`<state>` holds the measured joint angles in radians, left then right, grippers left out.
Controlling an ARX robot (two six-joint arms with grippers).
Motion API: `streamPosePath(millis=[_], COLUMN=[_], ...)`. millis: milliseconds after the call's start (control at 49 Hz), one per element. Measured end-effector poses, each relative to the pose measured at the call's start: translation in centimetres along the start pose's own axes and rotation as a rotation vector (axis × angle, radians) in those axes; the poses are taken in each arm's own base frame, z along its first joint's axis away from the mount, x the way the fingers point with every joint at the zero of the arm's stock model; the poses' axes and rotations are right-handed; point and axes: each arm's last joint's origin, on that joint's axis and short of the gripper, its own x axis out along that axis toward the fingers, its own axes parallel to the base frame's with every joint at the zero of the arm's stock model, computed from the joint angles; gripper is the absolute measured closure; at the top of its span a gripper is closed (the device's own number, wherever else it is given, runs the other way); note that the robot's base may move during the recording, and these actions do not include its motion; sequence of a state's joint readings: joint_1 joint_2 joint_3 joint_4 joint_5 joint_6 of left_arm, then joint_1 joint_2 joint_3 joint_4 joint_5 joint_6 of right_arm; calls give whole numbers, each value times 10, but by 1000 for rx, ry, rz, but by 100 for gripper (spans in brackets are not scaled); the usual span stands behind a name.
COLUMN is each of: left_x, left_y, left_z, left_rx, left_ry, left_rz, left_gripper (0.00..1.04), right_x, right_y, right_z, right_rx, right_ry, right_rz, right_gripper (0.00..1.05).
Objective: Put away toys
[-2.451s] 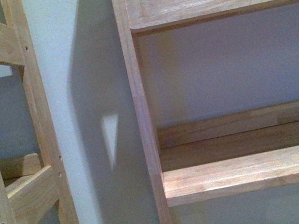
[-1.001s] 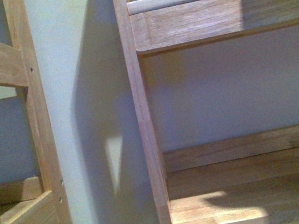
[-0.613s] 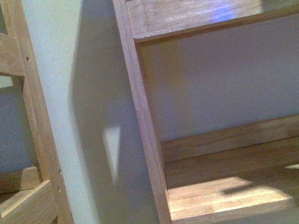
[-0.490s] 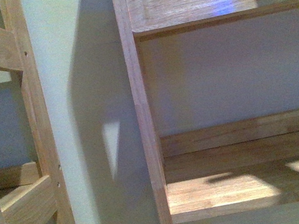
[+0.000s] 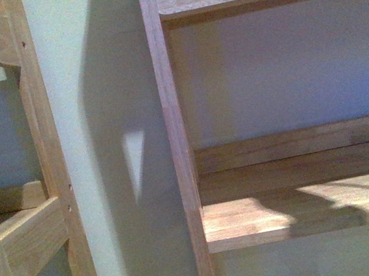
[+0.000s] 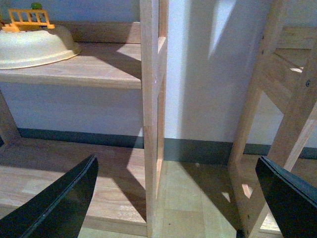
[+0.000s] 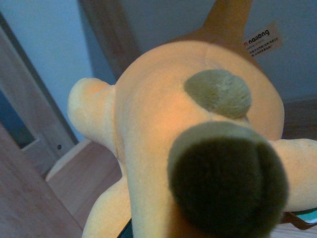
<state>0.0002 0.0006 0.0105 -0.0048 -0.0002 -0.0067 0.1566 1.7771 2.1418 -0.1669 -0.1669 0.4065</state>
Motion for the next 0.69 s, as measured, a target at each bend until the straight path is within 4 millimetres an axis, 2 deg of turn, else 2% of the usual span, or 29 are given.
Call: streamPosePath(millis=[245,470,694], left_x=[0,0,0], left_y=[0,0,0], left_z=[0,0,0], left_rx=[0,0,0], left_ry=[0,0,0], left_rz=[0,0,0], left_gripper=[6,6,6], right_x=[12,23,35], right_y=[7,-3,-15], right_z=[-13,-20,-15], right_rx=[96,120,110], right_ry=[-13,-50,-50], right_rz=[88,97,109], right_gripper=[97,97,97])
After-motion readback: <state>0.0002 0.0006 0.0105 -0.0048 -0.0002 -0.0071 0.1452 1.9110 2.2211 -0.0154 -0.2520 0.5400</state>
